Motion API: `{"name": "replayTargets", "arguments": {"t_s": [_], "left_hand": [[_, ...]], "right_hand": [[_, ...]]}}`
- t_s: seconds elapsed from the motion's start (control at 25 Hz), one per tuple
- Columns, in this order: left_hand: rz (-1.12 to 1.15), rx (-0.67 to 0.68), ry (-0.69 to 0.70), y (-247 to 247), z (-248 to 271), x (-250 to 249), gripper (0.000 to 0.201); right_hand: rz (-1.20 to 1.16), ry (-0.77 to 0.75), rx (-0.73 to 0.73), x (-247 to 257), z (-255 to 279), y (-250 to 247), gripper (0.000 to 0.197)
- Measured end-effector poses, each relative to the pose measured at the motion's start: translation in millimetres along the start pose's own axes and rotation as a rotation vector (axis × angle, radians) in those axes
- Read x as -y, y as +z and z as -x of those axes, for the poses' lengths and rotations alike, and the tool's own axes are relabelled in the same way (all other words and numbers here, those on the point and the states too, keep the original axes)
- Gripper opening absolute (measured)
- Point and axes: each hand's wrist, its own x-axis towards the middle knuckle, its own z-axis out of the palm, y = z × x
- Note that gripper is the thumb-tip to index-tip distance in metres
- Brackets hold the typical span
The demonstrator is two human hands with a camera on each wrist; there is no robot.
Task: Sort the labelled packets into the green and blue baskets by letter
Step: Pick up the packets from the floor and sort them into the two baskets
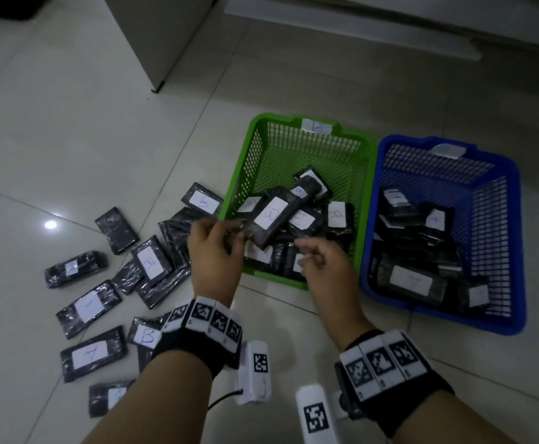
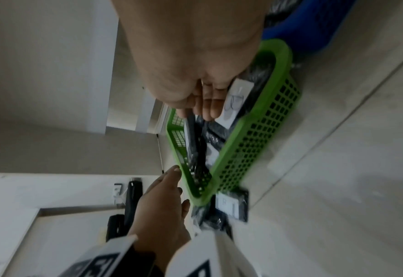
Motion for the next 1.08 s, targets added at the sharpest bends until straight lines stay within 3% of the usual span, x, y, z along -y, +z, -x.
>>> {"name": "replayTargets", "arguments": {"t_s": [0.16, 0.44, 0.6, 0.68, 0.76, 0.88, 1.08], "left_hand": [[-0.016, -0.018, -0.144, -38.1, 16.2, 67.2, 0.02], [-0.149, 0.064, -0.258, -101.1, 65.1, 170.3, 0.027], [-0.126, 0.196, -0.359, -109.3, 89.9, 197.1, 0.069], [-0.116, 0.215, -0.389, -105.7, 95.8, 204.1, 0.075], [-0.114, 0.216, -0.417, -103.8, 98.0, 209.1, 0.067], [0.014, 0.158, -0.473, -108.5, 96.8, 211.3, 0.032], [0.458, 0.038, -0.647, -123.1, 84.6, 199.0, 0.015]], "right_hand": [[0.014, -0.012, 0.185, 6.3, 34.7, 53.8, 0.033], [0.361, -0.022, 0.551, -16.5, 56.9, 142.2, 0.035], [0.432, 0.046, 0.672, -23.9, 72.6, 178.5, 0.063], [0.491, 0.067, 0.712, -26.7, 77.9, 189.4, 0.082], [0.547, 0.055, 0.746, -29.5, 80.5, 195.5, 0.096], [0.618, 0.016, 0.748, -32.9, 82.8, 200.2, 0.103], [0.591, -0.046, 0.618, -38.4, 83.7, 204.8, 0.074]]}}
